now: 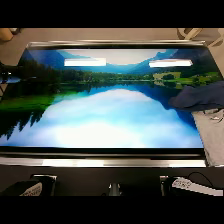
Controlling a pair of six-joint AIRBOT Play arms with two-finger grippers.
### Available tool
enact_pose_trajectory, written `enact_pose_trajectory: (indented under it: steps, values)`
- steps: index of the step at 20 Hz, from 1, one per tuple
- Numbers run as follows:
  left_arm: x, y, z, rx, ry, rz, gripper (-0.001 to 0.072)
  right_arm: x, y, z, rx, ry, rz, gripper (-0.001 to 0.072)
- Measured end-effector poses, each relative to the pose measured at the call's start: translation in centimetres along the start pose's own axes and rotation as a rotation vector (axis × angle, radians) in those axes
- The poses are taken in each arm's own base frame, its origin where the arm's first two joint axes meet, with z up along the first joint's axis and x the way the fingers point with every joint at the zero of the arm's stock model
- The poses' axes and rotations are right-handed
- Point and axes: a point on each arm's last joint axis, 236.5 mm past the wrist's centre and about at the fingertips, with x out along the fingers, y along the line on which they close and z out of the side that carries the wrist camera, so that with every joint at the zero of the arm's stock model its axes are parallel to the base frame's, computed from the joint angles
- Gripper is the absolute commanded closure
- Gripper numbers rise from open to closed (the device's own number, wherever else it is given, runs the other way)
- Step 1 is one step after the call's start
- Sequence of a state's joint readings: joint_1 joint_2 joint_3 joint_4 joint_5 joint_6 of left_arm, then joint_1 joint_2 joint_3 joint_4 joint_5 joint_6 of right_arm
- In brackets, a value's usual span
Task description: Fold the shirts.
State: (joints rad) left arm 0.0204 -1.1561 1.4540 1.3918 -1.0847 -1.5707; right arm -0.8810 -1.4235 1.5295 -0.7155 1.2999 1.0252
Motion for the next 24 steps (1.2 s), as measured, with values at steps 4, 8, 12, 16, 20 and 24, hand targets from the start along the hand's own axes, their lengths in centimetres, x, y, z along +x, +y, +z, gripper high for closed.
enact_pose_trajectory:
  steps: [4,8,12,16,20,24]
  values:
    - [0.1,-1.3,-0.2,0.017,0.004,-0.024,0.0686,-5.0,-4.1,0.6,0.082,-0.079,-0.096,0.0690]
    - [0.2,-2.6,-0.4,0.036,0.009,-0.045,0.0686,-8.7,-6.9,0.0,0.154,-0.107,-0.181,0.0690]
    - [0.2,-3.3,-0.5,0.046,0.011,-0.057,0.0686,-10.5,-10.8,-4.4,0.240,0.027,-0.363,0.0687]
    - [0.2,-3.5,-0.6,0.050,0.015,-0.060,0.0686,-12.4,-14.6,-11.5,0.368,0.207,-0.574,0.0688]
    - [0.2,-3.5,-0.7,0.050,0.020,-0.061,0.0686,-12.1,-16.6,-17.9,0.495,0.286,-0.685,0.0687]
    - [0.2,-3.6,-0.8,0.048,0.021,-0.066,0.0685,-10.9,-17.5,-22.3,0.572,0.330,-0.721,0.0676]
